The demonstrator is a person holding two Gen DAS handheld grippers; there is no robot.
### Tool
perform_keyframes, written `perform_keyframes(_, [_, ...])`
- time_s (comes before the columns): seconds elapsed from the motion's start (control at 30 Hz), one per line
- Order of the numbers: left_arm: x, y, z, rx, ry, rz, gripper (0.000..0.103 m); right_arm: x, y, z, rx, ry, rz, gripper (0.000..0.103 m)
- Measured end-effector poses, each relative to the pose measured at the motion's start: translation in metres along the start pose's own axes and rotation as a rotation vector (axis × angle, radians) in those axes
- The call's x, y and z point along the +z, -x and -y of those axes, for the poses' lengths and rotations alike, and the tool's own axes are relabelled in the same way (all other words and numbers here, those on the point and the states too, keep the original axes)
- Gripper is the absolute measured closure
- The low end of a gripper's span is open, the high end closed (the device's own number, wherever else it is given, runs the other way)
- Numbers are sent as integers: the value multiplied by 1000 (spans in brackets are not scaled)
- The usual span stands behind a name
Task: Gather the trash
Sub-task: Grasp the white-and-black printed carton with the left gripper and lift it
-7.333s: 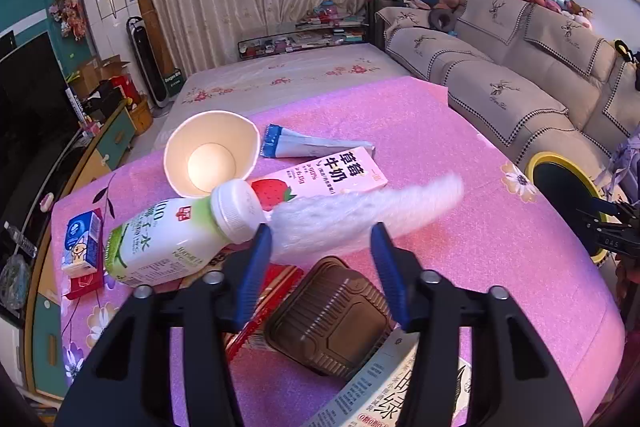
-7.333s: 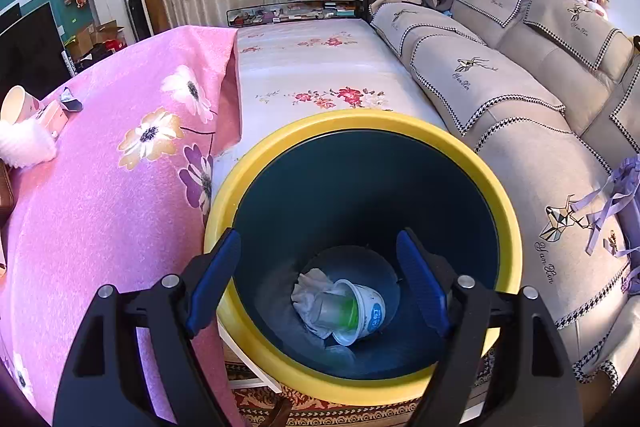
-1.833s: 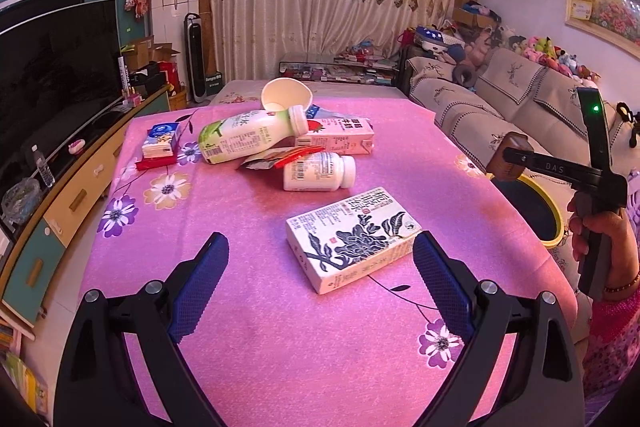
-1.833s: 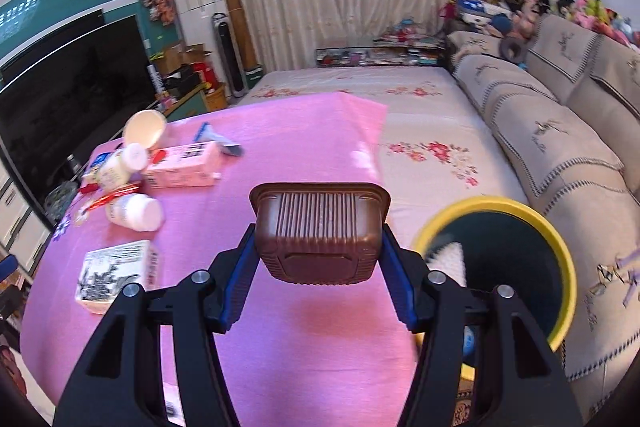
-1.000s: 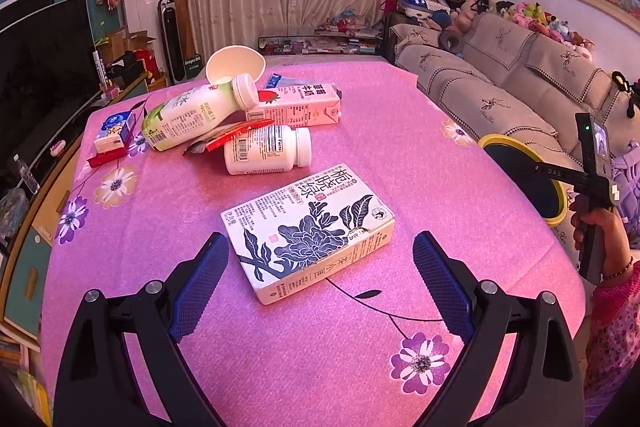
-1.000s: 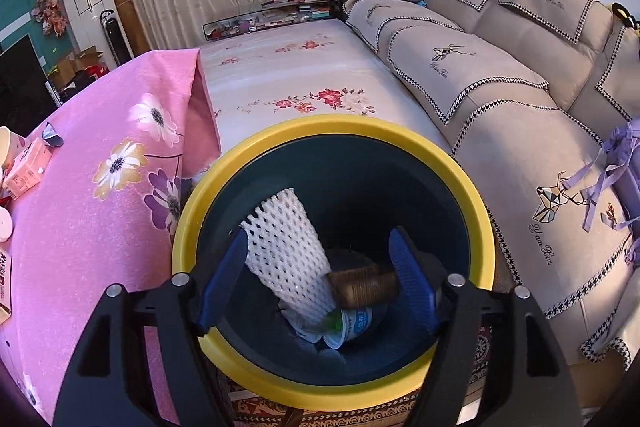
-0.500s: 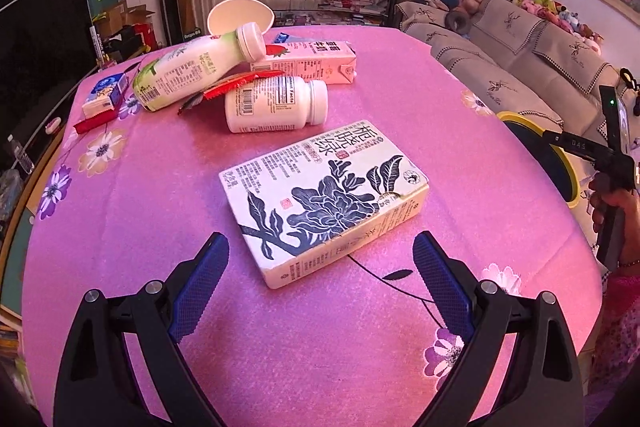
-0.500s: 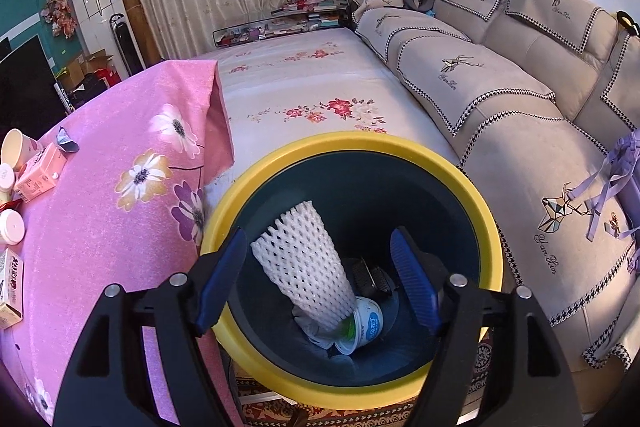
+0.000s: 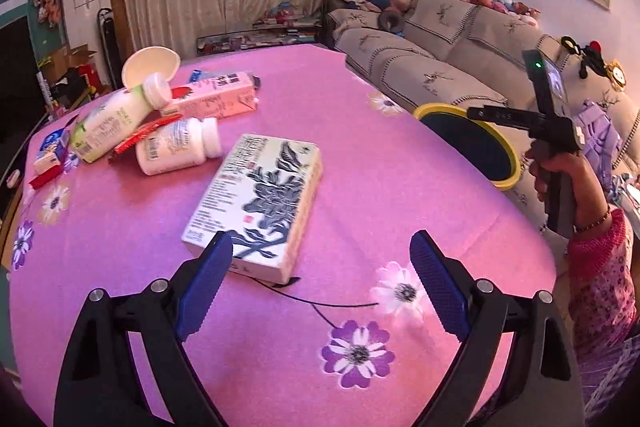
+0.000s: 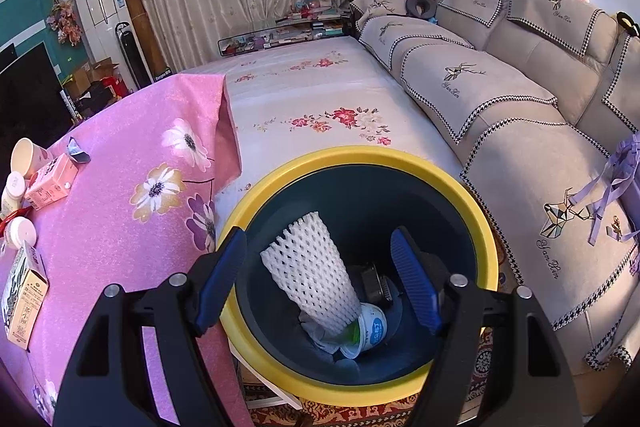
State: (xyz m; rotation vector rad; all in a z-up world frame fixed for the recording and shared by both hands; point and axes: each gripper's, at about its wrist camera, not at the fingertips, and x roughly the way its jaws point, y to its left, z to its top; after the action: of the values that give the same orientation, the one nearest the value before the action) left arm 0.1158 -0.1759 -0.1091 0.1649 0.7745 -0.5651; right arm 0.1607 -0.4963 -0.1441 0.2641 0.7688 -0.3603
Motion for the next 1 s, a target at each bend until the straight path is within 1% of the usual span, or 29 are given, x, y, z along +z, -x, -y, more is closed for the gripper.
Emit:
perform_keyframes(0.1, [9,-14,-27,67,40,-21,13,1,1,0,4,-3,2,32])
perform_keyframes(0.17, [13,-23,-35,88,27,-34,13,1,1,0,3,1,3,32])
perform_keyframes(0.23, [18,-34,-40,81,3,-54,13,1,2,0,3,3,4,32])
perform_keyframes(0.33, [25,-55,-41,40,-17,-92,13,1,3,0,0,-1,4,32])
perform_keyframes(0.43, [30,-75,-42,34,-19,-133,13,1,2,1,-2,0,2,32])
perform_keyframes(0.6, [32,-97,-36,62,-48,-178,14,1,0,2,1,2,-5,32])
perform_keyframes(0.63, [31,-99,-35,70,-53,-186,14,1,-1,3,2,0,-5,32])
perform_keyframes(0.67, [31,-100,-35,79,-57,-190,18,1,-1,4,2,-4,-5,32])
perform_keyframes(0.8, [32,-99,-35,68,-60,-187,29,-2,-3,6,9,-12,-8,32])
perform_keyframes(0.9, [32,-96,-31,60,-63,-181,31,-4,-3,8,16,-17,-10,32])
perform_keyframes(1.0, [37,-85,-24,47,-72,-151,32,-6,-1,10,17,-22,-7,32])
